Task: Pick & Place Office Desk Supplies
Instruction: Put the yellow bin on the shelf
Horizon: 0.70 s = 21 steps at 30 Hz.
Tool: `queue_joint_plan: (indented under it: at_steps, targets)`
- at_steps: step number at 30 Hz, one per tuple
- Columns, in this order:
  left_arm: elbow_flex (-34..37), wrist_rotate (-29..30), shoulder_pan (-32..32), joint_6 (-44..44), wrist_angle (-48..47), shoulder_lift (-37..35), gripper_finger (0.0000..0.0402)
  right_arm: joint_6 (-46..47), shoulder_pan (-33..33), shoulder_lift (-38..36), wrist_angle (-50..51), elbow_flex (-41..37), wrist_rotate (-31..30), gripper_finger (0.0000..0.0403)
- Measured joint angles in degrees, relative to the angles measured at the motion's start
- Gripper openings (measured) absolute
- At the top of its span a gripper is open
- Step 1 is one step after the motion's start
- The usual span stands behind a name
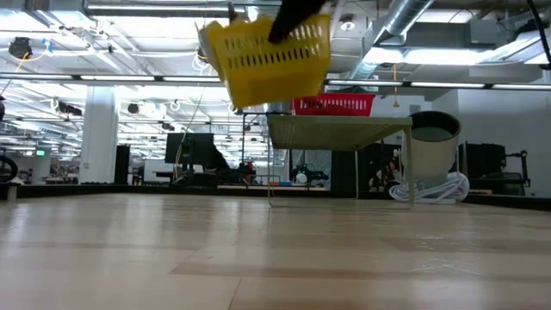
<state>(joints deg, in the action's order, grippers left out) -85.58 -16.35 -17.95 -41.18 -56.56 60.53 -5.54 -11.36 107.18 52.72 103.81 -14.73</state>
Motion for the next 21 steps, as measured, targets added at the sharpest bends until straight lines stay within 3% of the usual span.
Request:
queue_joint_plan:
  at_steps: [4,11,21]
  targets:
    - [0.04,4.22,3.75,0.29,-0.02,0.05,0.0107,6.21,-0.8,-2.64,-3.69,-5.74,-1.63,0.0]
    - [0.04,13.0,10.76,0.84,-0.02,0.05,0.0106,14.53,-1.36,-14.79,-10.99,-19.33,-4.86,0.0]
    - [4.73,24.22,18.46,-0.62,0.1,0.05,0.0106,12.49,-1.27,-25.39,-16.15,-33.86,-1.8,0.0]
